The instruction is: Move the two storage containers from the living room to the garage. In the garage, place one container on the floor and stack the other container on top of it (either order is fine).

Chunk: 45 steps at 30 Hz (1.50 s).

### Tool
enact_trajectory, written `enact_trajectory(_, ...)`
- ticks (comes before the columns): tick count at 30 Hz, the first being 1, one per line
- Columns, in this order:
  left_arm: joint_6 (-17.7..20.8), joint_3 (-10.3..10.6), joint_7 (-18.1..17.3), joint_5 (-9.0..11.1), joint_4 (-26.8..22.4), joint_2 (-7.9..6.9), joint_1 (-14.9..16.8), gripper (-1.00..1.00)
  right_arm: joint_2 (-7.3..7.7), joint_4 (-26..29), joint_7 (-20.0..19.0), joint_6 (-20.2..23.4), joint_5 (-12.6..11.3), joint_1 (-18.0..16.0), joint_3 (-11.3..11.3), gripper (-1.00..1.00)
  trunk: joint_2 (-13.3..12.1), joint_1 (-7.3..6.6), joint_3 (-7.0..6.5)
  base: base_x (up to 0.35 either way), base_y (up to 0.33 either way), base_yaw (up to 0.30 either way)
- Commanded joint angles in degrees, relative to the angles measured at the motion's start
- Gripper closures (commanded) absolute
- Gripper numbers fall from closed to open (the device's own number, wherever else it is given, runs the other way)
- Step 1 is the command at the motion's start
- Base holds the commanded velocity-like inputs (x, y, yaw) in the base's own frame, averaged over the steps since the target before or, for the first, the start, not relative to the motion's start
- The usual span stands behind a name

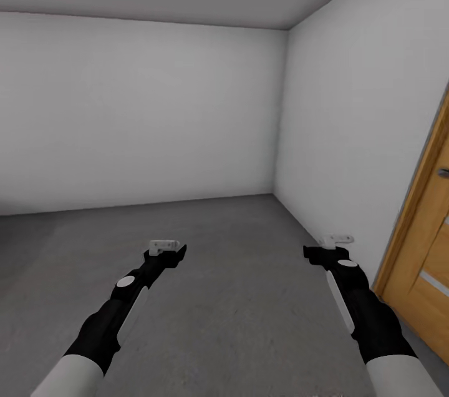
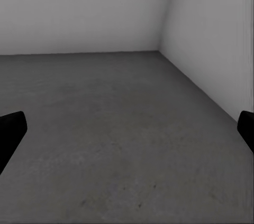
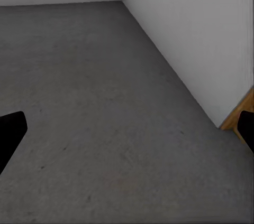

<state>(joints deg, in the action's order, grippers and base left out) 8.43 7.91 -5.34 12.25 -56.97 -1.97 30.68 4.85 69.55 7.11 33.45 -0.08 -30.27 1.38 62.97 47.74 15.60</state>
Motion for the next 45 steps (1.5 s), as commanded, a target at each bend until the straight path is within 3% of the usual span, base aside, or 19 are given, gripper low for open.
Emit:
enact_trajectory(1,0.34,0.08,-0.02,0.58,-0.09,-0.05,0.05,-1.0,0.0,0.06,0.19,0.3,-0.01,-0.05,-0.06,-1.0,0.05,0.0,0.08,0.0,0.0,-0.28)
enact_trajectory(10,0.31,0.0,-0.02,0.58,-0.04,-0.05,0.02,-1.0,-0.01,0.06,0.19,0.25,-0.01,-0.05,-0.06,-1.0,0.05,0.0,0.08,0.0,0.0,-0.164)
enact_trajectory(35,0.23,0.14,-0.03,0.66,3.39,-0.09,0.08,-1.0,0.15,-0.83,0.19,0.14,0.01,-0.05,0.09,-1.0,0.05,0.0,1.45,0.0,0.0,-0.005)
enact_trajectory(45,0.19,0.17,0.06,-1.96,10.48,-0.1,2.82,-1.0,-0.22,-3.07,0.33,0.13,-0.07,-0.12,-0.43,-1.0,0.05,0.0,1.52,0.0,0.0,0.0)
